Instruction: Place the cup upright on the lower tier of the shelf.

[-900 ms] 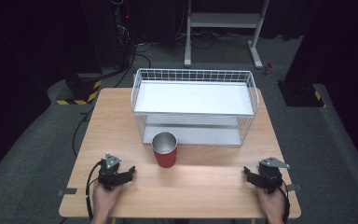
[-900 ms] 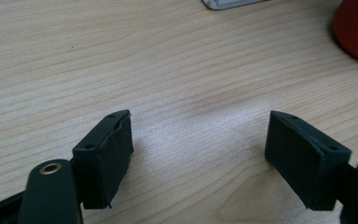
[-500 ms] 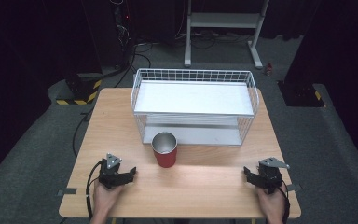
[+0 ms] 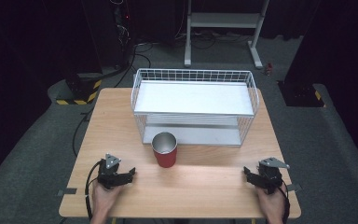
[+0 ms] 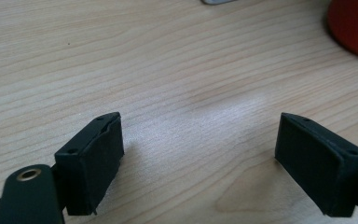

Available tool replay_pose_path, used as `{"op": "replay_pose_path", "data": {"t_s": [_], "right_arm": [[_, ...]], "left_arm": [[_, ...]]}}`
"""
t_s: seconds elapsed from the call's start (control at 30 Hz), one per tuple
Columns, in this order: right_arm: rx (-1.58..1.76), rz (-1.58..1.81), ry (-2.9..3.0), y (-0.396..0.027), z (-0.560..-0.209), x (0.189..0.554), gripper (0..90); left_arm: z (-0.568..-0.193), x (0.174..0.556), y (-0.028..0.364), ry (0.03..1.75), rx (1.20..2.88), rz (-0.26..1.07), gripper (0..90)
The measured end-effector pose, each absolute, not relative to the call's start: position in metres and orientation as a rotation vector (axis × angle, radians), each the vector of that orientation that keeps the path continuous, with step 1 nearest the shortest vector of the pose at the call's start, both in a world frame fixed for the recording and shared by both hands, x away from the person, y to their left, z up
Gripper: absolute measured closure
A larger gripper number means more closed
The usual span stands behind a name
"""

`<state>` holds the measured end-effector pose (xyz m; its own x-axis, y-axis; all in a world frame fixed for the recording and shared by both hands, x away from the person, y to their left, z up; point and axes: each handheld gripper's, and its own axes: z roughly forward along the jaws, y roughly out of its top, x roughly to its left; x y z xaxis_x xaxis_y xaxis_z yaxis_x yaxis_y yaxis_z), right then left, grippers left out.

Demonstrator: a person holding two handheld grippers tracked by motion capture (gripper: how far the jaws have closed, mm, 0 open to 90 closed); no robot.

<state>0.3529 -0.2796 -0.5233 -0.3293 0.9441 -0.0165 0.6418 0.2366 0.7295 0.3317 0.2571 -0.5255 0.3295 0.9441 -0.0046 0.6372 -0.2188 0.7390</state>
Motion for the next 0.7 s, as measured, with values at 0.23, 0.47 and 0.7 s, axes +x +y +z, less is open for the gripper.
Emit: {"op": "replay_pose_path", "data": {"t_s": [0.23,0.47,0.7], "right_arm": [[1.449,0.877,2.059,-0.279,-0.523,0.352,31.1],[1.447,0.876,2.064,-0.279,-0.523,0.352,31.1],[1.442,0.877,2.067,-0.279,-0.523,0.351,30.9]], "left_arm": [[-0.517,0.318,0.251,1.295,1.929,0.567,14.2],[-0.513,0.313,0.223,1.187,1.951,0.535,11.6],[-0.511,0.319,0.198,1.117,1.979,0.513,6.8]]}}
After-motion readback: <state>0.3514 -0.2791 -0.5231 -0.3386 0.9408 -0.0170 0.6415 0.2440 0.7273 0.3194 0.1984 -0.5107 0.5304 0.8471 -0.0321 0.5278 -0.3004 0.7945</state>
